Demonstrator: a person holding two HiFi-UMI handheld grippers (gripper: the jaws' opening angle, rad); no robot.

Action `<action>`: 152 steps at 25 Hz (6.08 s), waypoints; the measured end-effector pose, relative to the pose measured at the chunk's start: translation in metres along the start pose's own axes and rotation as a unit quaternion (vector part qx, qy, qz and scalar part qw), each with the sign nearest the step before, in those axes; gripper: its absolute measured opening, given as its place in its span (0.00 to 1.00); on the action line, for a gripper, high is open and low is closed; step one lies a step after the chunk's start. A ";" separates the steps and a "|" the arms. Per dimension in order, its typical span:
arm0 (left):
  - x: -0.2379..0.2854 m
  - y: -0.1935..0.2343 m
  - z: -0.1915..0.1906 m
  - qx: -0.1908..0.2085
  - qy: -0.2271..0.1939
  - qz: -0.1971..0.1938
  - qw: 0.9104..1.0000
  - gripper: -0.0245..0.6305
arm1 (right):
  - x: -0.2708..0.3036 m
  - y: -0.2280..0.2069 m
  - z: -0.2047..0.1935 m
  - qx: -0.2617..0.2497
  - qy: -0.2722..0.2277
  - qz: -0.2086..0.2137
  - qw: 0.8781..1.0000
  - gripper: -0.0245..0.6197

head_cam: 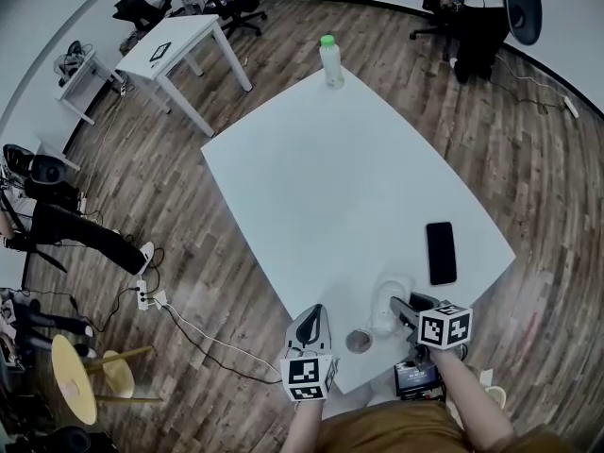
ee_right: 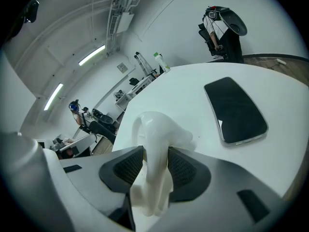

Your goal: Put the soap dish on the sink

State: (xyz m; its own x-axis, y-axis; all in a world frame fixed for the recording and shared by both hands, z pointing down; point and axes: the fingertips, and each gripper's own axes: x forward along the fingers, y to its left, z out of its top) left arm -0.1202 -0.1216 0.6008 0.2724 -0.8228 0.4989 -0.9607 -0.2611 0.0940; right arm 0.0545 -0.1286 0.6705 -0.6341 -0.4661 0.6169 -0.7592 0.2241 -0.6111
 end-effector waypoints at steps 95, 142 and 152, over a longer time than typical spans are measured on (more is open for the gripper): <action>-0.060 -0.017 0.067 0.035 -0.083 -0.025 0.996 0.05 | -0.130 0.079 0.065 -0.184 -0.230 -0.106 0.950 0.05; -0.094 -0.035 0.148 0.065 -0.189 0.007 0.980 0.05 | -0.180 0.121 0.113 -0.241 -0.301 -0.065 0.920 0.05; -0.093 -0.036 0.147 0.066 -0.188 0.002 0.980 0.05 | -0.179 0.120 0.109 -0.240 -0.295 -0.069 0.922 0.05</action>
State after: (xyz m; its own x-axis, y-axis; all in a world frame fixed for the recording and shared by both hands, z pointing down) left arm -0.1033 -0.1100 0.4244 0.2927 -0.9452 0.1447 -0.9534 -0.3001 -0.0319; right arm 0.0931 -0.1115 0.4328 -0.4445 -0.8711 0.2090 -0.8937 0.4152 -0.1702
